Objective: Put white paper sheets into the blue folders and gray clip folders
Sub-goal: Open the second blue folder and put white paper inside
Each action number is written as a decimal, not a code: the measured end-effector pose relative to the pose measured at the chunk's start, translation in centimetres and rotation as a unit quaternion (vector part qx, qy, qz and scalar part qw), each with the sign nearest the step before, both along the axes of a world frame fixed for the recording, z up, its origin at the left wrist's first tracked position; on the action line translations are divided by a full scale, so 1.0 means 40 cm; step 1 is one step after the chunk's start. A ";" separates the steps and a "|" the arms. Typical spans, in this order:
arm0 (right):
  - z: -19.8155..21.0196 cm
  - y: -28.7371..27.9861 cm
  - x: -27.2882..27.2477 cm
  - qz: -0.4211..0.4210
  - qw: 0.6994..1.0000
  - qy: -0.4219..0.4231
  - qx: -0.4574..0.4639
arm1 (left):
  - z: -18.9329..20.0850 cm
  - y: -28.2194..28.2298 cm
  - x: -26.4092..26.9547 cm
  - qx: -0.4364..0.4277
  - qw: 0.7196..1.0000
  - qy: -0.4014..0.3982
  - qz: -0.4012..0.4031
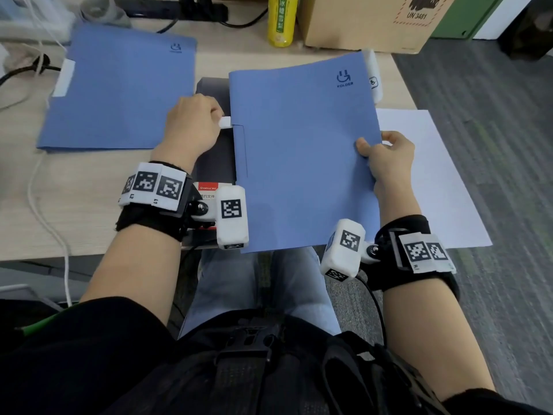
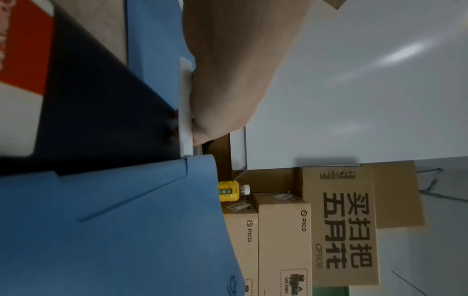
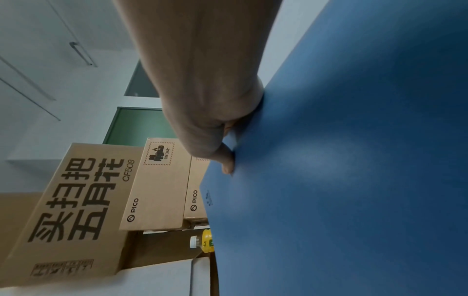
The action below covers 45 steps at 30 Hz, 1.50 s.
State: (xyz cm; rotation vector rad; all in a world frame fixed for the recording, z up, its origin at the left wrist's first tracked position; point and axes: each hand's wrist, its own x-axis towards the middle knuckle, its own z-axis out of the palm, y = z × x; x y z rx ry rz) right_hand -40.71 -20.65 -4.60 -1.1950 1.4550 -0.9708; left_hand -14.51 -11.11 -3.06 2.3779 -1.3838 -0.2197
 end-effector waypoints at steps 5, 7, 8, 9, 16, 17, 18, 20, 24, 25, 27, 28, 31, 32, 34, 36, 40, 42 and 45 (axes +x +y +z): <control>0.014 0.012 -0.002 0.000 0.999 -0.001 -0.039 | 0.010 0.017 0.003 0.012 0.999 0.034 -0.010; 0.015 0.019 -0.003 0.004 0.999 0.001 -0.052 | 0.018 0.025 0.012 0.002 0.998 0.060 -0.007; 0.014 0.023 -0.002 0.006 0.998 0.002 -0.058 | 0.025 0.029 0.016 -0.005 0.997 0.078 -0.007; 0.015 0.027 -0.001 0.008 0.998 0.001 -0.063 | 0.034 0.033 0.020 -0.011 0.995 0.098 -0.008; 0.029 0.046 0.008 0.023 0.995 -0.019 -0.097 | 0.071 0.054 0.018 -0.055 0.981 0.179 0.057; 0.032 0.048 0.009 0.024 0.994 -0.018 -0.101 | 0.072 0.058 0.017 -0.052 0.976 0.199 0.070; 0.034 0.050 0.009 0.026 0.994 -0.018 -0.105 | 0.076 0.061 0.016 -0.052 0.970 0.222 0.082; 0.036 0.054 0.010 0.024 0.994 -0.020 -0.109 | 0.083 0.063 0.011 -0.058 0.958 0.261 0.104; 0.038 0.062 0.014 0.016 0.993 -0.041 -0.112 | 0.090 0.067 -0.018 -0.106 0.928 0.332 0.132; 0.038 0.065 0.015 0.014 0.992 -0.048 -0.111 | 0.088 0.069 -0.023 -0.117 0.918 0.353 0.136; 0.034 0.070 0.019 0.009 0.993 -0.059 -0.107 | 0.081 0.073 -0.033 -0.134 0.902 0.383 0.149; 0.032 0.073 0.021 0.007 0.993 -0.062 -0.103 | 0.078 0.076 -0.038 -0.138 0.896 0.392 0.160; 0.028 0.081 0.028 0.009 0.993 -0.069 -0.096 | 0.073 0.083 -0.055 -0.151 0.871 0.431 0.182; 0.028 0.082 0.030 0.011 0.993 -0.073 -0.094 | 0.073 0.084 -0.062 -0.160 0.864 0.440 0.185; 0.026 0.085 0.035 0.016 0.993 -0.072 -0.090 | 0.073 0.082 -0.075 -0.181 0.853 0.451 0.192; 0.023 0.087 0.043 0.023 0.993 -0.068 -0.094 | 0.073 0.082 -0.079 -0.197 0.846 0.455 0.196; 0.017 0.092 0.052 0.032 0.993 -0.067 -0.097 | 0.071 0.087 -0.068 -0.215 0.834 0.470 0.196; 0.018 0.094 0.056 0.035 0.992 -0.067 -0.098 | 0.071 0.091 -0.066 -0.220 0.827 0.479 0.194; 0.022 0.096 0.061 0.036 0.992 -0.065 -0.105 | 0.072 0.094 -0.062 -0.234 0.811 0.496 0.203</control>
